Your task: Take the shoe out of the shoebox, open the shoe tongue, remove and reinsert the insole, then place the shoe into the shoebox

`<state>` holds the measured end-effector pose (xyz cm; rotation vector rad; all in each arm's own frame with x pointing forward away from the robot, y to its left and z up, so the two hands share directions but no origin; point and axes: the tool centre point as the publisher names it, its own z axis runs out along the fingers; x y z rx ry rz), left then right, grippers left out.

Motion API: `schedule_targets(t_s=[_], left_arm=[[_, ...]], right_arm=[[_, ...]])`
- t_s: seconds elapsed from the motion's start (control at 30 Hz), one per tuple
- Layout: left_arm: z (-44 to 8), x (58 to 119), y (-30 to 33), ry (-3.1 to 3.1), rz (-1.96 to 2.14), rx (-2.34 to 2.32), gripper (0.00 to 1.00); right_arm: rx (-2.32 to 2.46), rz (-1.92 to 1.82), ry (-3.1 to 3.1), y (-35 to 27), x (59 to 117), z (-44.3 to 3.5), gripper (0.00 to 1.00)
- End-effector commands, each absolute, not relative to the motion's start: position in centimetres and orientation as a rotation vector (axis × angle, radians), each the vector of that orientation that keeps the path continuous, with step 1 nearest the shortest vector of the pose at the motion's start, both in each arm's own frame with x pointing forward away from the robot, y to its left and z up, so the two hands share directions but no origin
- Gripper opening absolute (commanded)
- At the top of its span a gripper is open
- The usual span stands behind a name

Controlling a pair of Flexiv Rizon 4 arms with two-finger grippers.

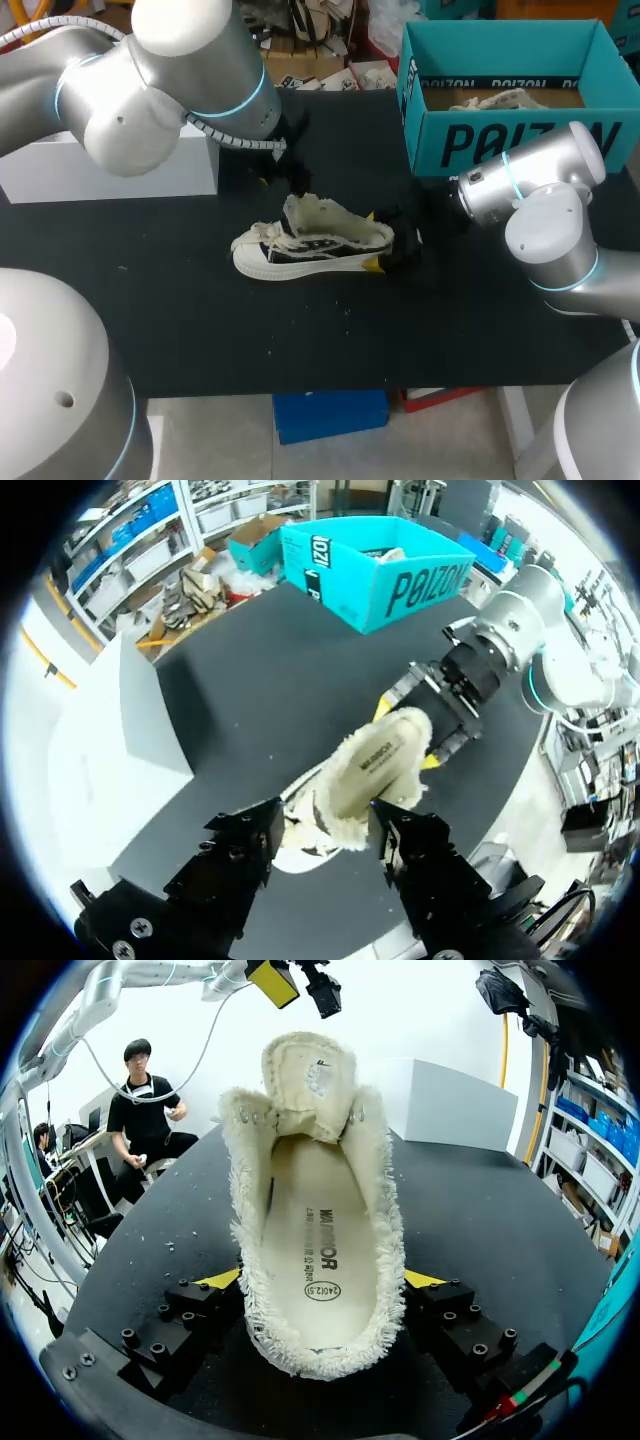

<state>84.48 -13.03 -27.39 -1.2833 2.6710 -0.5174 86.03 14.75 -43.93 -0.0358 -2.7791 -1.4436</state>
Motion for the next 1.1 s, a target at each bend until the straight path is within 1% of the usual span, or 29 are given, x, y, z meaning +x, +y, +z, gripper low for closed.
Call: schedule_targets(t_s=[0.03,0.17,0.27,0.7,0.77,0.8,0.93,1.0,1.1], left_arm=[[-28.3,85.4,-14.1,3.252,-0.559,-0.463,0.00],[-28.9,85.8,-15.3,3.353,-0.470,-0.151,0.00],[-28.6,86.2,-16.2,3.397,-0.451,-0.004,0.00],[-28.4,86.4,-16.6,3.374,-0.466,-0.026,0.00],[-29.2,86.4,-16.2,3.435,-0.503,0.010,0.00],[-29.4,86.3,-16.2,3.403,-0.423,0.003,0.00],[-29.9,86.5,-16.2,3.423,-0.341,-0.049,0.00],[-30.0,86.4,-16.5,3.484,-0.412,-0.059,0.00],[-30.4,86.0,-17.2,3.473,-0.346,-0.013,0.00]], right_arm=[[-0.038,-1.443,-2.779,14.8,86.1,-44.2,0.00],[-0.038,-1.443,-2.779,14.8,86.1,-44.2,0.00],[-0.038,-1.443,-2.779,14.8,86.1,-44.2,0.00],[-0.038,-1.443,-2.779,14.8,86.1,-44.2,0.00],[-0.038,-1.443,-2.779,14.8,86.1,-44.2,0.00],[-0.038,-1.443,-2.779,14.8,86.1,-44.2,0.00],[-0.038,-1.443,-2.779,14.8,86.1,-44.2,0.00],[-0.038,-1.443,-2.779,14.8,86.1,-44.2,0.00],[-0.038,-1.443,-2.779,14.8,86.1,-44.2,0.00]])
